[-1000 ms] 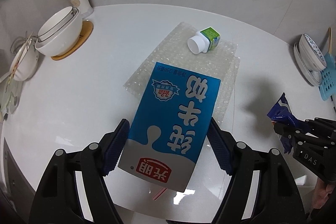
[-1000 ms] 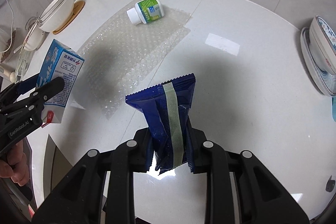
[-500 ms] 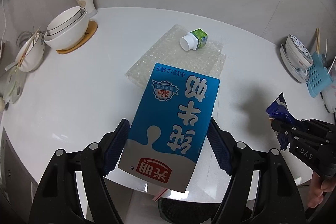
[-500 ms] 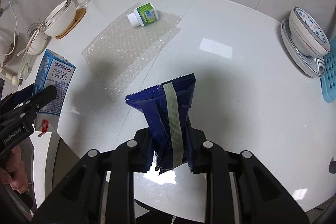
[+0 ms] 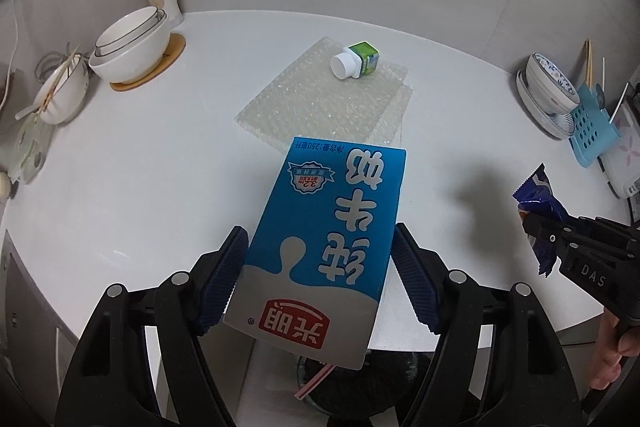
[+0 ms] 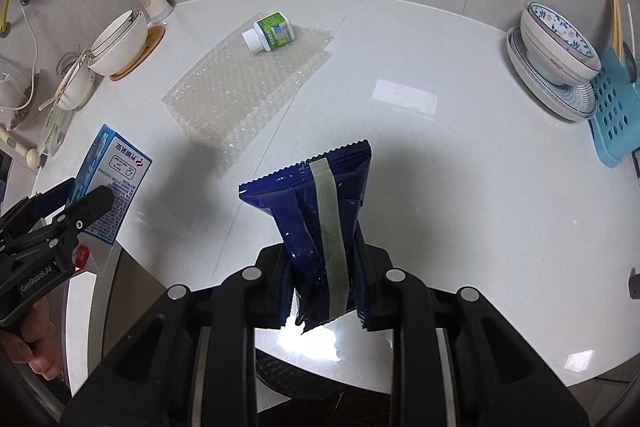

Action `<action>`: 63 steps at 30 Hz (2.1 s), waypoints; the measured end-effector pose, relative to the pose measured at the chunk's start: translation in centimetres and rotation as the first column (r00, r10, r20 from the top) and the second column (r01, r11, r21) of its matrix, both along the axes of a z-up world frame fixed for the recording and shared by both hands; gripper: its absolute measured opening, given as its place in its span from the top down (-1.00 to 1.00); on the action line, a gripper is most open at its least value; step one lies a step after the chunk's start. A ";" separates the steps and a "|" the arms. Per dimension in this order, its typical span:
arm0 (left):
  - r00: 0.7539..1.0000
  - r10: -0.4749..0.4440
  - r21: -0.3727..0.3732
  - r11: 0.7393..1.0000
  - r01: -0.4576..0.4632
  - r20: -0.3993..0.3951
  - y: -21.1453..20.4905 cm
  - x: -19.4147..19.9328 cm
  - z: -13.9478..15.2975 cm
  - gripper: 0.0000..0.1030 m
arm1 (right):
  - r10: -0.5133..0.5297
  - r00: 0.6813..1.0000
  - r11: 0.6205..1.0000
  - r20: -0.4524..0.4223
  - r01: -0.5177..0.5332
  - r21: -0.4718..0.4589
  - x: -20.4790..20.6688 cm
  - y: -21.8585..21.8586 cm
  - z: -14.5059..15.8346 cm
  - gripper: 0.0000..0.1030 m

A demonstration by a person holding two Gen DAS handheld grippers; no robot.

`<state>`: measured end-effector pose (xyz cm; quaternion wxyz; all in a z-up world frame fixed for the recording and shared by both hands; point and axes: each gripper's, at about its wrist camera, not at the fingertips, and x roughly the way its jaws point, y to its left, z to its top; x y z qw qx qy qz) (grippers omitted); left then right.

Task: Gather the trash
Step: 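Carry the milk carton and blue wrapper down over the wastebasket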

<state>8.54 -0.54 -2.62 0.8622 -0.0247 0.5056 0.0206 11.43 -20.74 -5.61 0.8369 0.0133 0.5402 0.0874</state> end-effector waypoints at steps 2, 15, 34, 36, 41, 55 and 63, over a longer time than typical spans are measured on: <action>1.000 -0.002 -0.006 1.000 0.002 0.005 -0.1 -0.6 0.2 -0.38 | -0.003 1.000 1.000 0.005 0.003 0.001 -0.6 -0.1 0.2 0.56; 0.999 -0.026 -0.028 0.999 0.027 0.044 -1.3 -4.6 1.1 -0.37 | -0.014 1.000 1.000 0.021 0.014 0.016 -4.3 -1.0 -0.3 0.57; 0.998 -0.037 -0.092 0.995 0.041 0.043 -2.3 -10.6 0.3 -0.36 | 0.025 0.998 0.999 0.057 -0.027 0.031 -10.9 -1.2 0.4 0.57; 0.998 -0.034 -0.098 0.994 0.039 0.044 -2.2 -11.5 0.3 -0.36 | 0.029 0.998 0.999 0.059 -0.031 0.033 -11.6 -1.3 0.5 0.57; 0.999 -0.025 -0.103 0.994 0.029 0.044 -2.1 -13.7 0.1 -0.36 | 0.042 0.998 0.998 0.049 -0.044 0.041 -13.2 -1.2 0.0 0.57; 1.000 0.010 -0.109 0.994 -0.013 -0.026 -0.7 -17.0 -4.4 -0.35 | 0.095 0.995 0.994 -0.013 -0.094 0.051 -16.3 -0.9 -4.1 0.57; 0.998 0.023 -0.124 0.992 -0.030 -0.060 -0.4 -18.2 -6.7 -0.35 | 0.115 0.993 0.993 -0.034 -0.114 0.040 -17.9 -0.3 -6.3 0.57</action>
